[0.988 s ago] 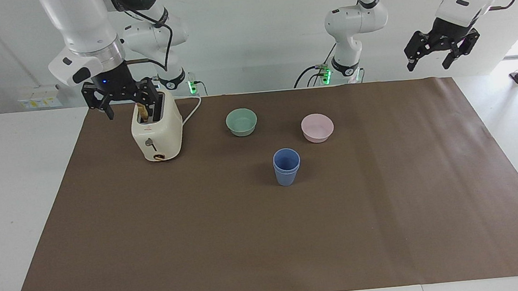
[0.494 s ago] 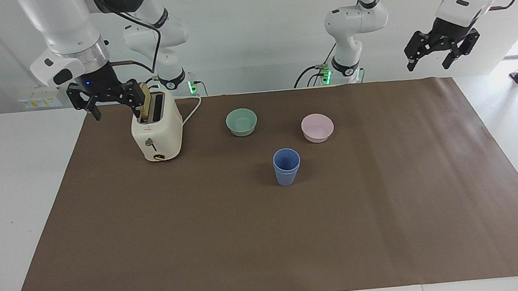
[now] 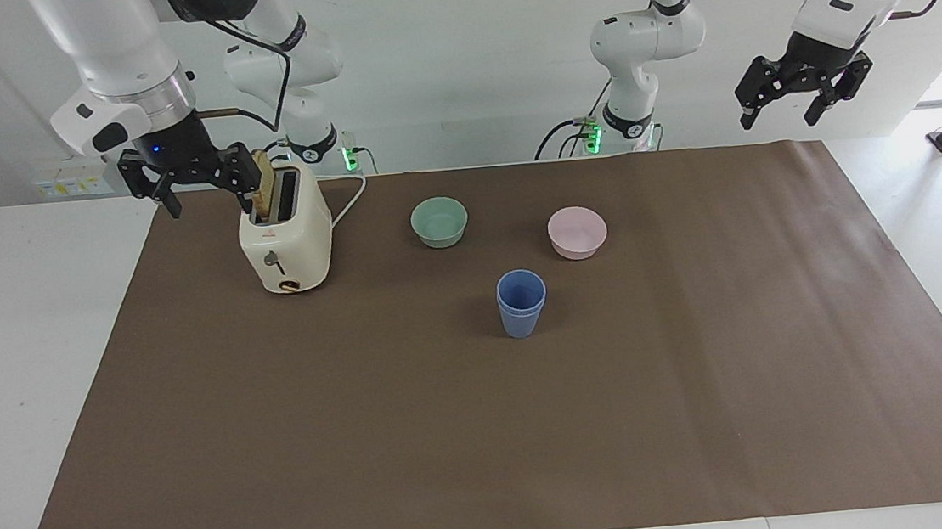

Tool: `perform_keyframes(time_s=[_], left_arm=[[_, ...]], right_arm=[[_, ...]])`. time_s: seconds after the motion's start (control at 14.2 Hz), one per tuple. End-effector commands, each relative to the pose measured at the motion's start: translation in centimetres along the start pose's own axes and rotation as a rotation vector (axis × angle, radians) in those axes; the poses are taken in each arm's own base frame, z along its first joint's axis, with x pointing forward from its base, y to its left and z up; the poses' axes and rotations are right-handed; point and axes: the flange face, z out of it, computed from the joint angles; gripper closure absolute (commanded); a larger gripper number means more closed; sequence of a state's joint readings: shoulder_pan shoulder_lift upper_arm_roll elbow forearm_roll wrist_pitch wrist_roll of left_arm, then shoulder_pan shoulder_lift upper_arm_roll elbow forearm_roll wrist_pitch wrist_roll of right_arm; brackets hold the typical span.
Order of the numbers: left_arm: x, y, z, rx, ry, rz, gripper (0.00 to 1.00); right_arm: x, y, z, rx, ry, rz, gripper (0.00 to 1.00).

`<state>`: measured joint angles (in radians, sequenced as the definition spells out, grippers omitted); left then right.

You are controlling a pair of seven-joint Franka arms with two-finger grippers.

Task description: Stack blue cups with both arms

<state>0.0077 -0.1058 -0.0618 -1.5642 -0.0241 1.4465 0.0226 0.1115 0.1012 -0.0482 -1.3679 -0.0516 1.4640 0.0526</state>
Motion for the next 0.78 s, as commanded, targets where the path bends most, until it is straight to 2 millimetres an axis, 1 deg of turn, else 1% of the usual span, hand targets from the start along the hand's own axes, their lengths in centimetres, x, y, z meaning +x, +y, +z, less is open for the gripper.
perform_keyframes(time_s=[0.0, 0.14, 0.28, 0.71], left_arm=[[-0.23, -0.29, -0.31, 0.006, -0.008, -0.001, 0.00], [-0.23, -0.29, -0.31, 0.006, -0.008, -0.001, 0.00], [-0.23, -0.29, -0.31, 0.006, -0.008, -0.001, 0.00], [-0.23, -0.29, -0.31, 0.006, -0.008, -0.001, 0.00]], right_arm=[[-0.30, 0.08, -0.49, 0.014, 0.007, -0.025, 0.00], [-0.31, -0.21, -0.50, 0.017, 0.007, -0.024, 0.00], [-0.34, -0.64, -0.52, 0.068, 0.005, -0.022, 0.00], [-0.48, -0.47, -0.70, 0.070, 0.008, -0.027, 0.00]])
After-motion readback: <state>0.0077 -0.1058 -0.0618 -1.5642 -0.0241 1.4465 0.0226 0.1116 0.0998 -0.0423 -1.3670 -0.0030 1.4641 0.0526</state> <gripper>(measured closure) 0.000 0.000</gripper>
